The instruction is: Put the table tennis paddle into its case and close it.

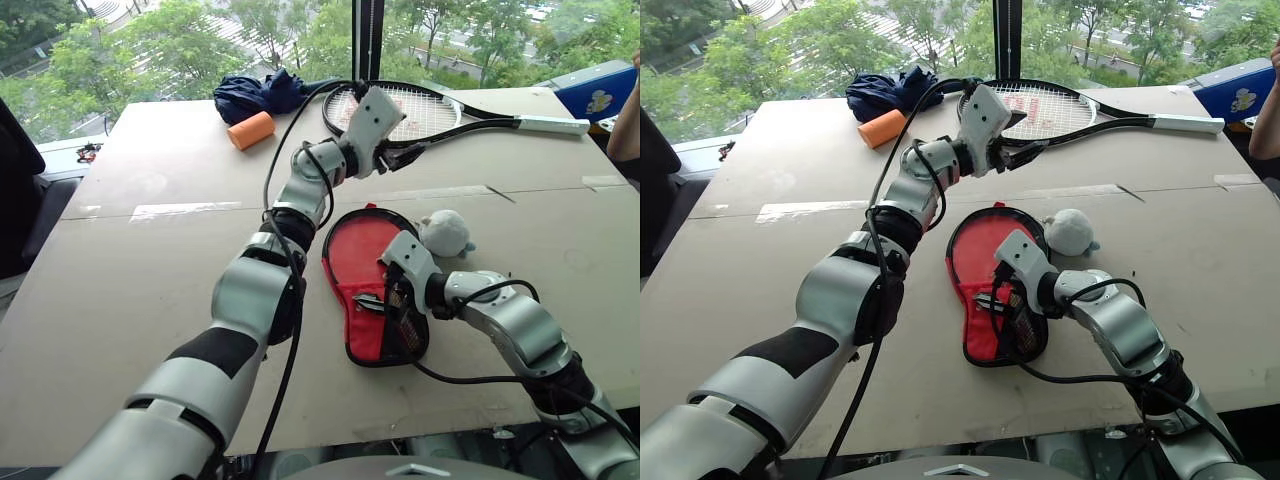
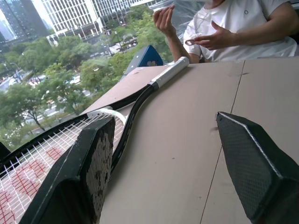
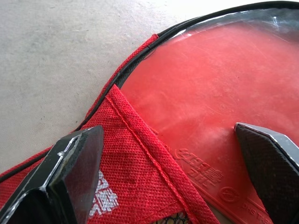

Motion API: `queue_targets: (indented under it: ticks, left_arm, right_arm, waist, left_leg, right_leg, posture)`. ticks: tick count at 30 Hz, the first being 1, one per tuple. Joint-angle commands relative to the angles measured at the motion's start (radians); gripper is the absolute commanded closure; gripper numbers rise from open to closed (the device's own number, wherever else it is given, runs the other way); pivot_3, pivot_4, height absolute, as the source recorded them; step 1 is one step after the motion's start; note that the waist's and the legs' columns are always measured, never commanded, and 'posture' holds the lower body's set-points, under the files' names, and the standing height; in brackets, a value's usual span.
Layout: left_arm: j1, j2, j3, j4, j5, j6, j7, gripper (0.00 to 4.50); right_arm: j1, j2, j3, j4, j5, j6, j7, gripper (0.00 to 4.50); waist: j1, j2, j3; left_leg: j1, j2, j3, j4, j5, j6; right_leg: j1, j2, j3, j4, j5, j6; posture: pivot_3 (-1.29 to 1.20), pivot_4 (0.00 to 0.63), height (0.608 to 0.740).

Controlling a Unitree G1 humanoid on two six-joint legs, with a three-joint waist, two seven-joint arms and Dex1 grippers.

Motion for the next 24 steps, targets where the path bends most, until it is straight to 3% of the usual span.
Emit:
queue_targets:
  ticks: [1,4,8,13,17,24]
  left_arm:
    - [0.163,0.067,-0.035,-0.321,-0.064,0.184,-0.125,1.03]
    - [0.332,0.129,-0.074,-0.611,-0.093,0.360,-0.168,1.03]
    - [0.431,0.178,-0.115,-0.766,-0.086,0.474,-0.164,1.03]
    - [0.493,0.234,-0.192,-0.844,-0.067,0.526,-0.194,1.03]
    - [0.539,0.274,-0.269,-0.852,-0.014,0.510,-0.193,1.03]
    - [0.567,0.226,-0.320,-0.779,0.028,0.537,-0.098,1.03]
  right_arm:
    - [0.055,-0.010,0.002,0.004,0.025,-0.041,0.036,0.00]
    - [0.064,-0.034,-0.038,-0.064,0.051,-0.087,0.065,0.00]
    - [0.085,-0.075,-0.134,-0.161,0.129,-0.044,0.087,0.00]
    - [0.103,-0.144,-0.300,-0.218,0.232,-0.044,0.124,0.00]
    - [0.034,-0.199,-0.470,-0.100,0.216,-0.122,0.090,0.00]
    - [-0.038,-0.275,-0.414,0.167,0.082,-0.220,0.086,0.00]
  waist:
    - [-0.004,0.000,0.000]
    - [-0.001,0.000,0.001]
    - [0.011,0.001,0.001]
    - [0.018,0.001,0.001]
    - [0.022,0.002,0.002]
    - [0.030,0.003,0.002]
  left_leg:
    - [0.000,0.000,0.000,-0.001,0.000,0.000]
    - [-0.001,0.000,-0.001,-0.002,0.000,0.000]
    - [-0.002,-0.001,-0.003,0.000,0.000,0.000]
    - [-0.002,-0.001,-0.003,0.002,0.000,0.000]
    - [-0.002,-0.001,-0.002,0.001,0.000,0.000]
    - [-0.001,-0.002,-0.002,0.001,0.000,0.000]
  right_leg:
    - [0.000,0.000,0.000,0.000,0.000,0.000]
    - [-0.001,0.000,0.000,-0.001,0.000,0.000]
    - [-0.001,-0.001,-0.001,-0.001,0.000,0.000]
    - [0.001,-0.001,-0.001,-0.001,0.000,0.000]
    - [0.000,-0.001,0.000,-0.001,0.000,0.000]
    - [0.001,-0.002,0.000,-0.001,0.000,0.000]
  posture:
    - [0.00,0.150,0.740]
    - [0.00,0.150,0.740]
    - [0.00,0.150,0.740]
    - [0.00,0.150,0.740]
    - [0.00,0.150,0.740]
    - [0.00,0.150,0.740]
